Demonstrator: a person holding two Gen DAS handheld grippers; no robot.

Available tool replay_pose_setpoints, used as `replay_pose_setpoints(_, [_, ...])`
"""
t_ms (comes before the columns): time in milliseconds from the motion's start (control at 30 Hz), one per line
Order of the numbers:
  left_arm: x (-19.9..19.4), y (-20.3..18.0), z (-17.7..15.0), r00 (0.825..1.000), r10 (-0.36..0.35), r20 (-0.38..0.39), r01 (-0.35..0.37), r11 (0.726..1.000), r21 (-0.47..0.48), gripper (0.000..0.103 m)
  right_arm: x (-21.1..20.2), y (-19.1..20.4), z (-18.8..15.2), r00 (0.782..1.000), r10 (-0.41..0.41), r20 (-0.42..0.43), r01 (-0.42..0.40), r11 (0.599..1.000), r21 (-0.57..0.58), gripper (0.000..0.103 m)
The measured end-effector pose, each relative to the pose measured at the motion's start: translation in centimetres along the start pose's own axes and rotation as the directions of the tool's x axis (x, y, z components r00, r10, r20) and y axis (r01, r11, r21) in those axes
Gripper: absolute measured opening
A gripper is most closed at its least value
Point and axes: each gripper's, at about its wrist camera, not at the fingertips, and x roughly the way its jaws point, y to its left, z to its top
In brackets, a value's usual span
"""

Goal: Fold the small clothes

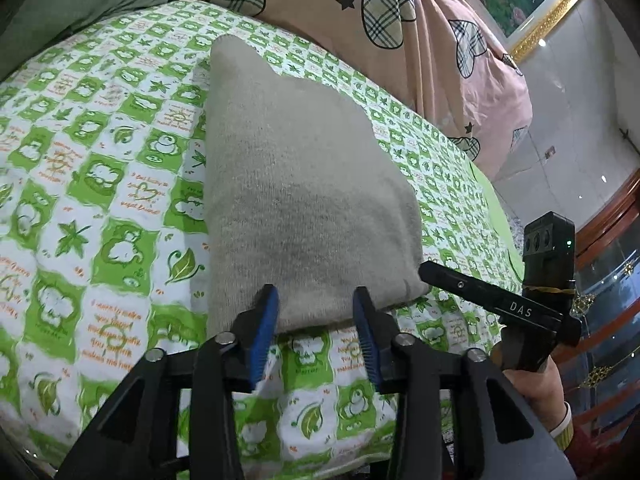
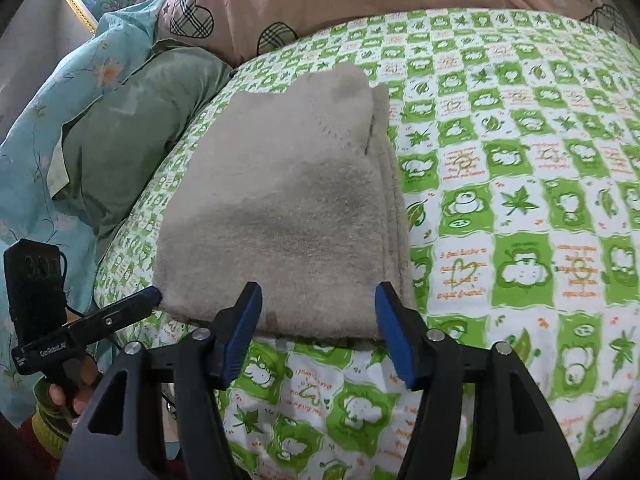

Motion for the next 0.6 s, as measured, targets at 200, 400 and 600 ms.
replay_pose_setpoints(200, [-1.9,-0.9,-0.6,0.996,0.086,0.027,-0.087,0.995,0.047,0.064,-1.5,0.3,-0.6,1.0,-0.007,0.015,0.007,1.0,-0.004,0.067])
replay_pose_setpoints(400, [-3.1,-0.9,-1.3,0.978,0.202,0.044,-0.205,0.976,0.066,0.078,-2.3,1.2,-1.9,0.998,-0.064,0.011,0.064,0.996,-0.064,0.074])
replay_pose_setpoints(600, [-2.9,-0.8,-2.3,0.946,0.324,0.019,-0.325,0.941,0.094,0.082,-2.7,1.7,-3.3,0.994,-0.106,-0.007,0.104,0.987,-0.121,0.087])
